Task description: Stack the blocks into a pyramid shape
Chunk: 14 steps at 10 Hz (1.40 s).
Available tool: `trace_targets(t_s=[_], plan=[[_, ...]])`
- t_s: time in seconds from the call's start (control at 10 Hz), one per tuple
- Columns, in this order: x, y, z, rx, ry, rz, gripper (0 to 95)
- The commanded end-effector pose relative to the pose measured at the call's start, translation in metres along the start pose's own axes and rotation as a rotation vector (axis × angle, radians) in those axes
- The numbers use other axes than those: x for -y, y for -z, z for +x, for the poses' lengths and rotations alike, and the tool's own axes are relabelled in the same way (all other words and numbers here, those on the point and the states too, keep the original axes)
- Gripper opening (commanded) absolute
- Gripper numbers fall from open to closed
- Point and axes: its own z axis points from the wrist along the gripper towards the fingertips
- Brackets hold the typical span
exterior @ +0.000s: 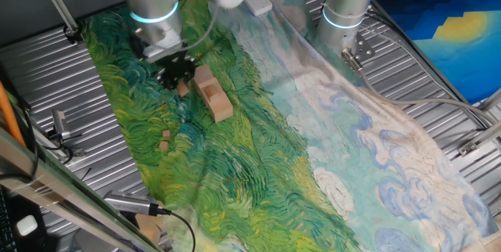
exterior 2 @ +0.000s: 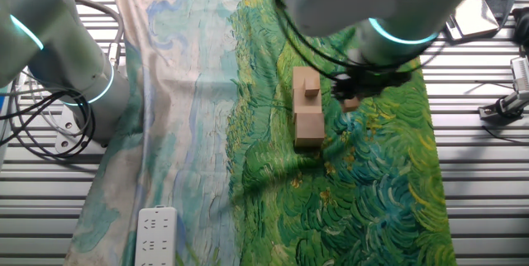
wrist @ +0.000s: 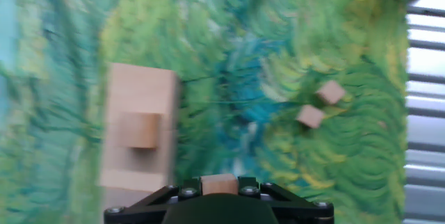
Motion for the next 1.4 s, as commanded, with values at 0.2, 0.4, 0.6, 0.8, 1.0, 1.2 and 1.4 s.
trace_targets(t_s=[0.2, 0.4, 0.6, 0.8, 1.0, 1.2, 1.4], plan=[[-0.020, -0.002, -0.001, 0.005, -0.042, -0.006, 0.0], [-0.038, -0.002, -0.005, 0.007, -0.073, -0.009, 0.0], [-0.053, -0.004, -0.009, 0.008, -0.099, -0.007, 0.0], [-0.062, -0.005, -0.012, 0.017, -0.120, -0.005, 0.0], [-0.065, -0.006, -0.015, 0.027, -0.132, -0.005, 0.0], [-0.067, -0.006, -0.016, 0.041, -0.147, -0.005, 0.0], [-0.066, -0.005, -0.018, 0.044, -0.162, -0.004, 0.0]])
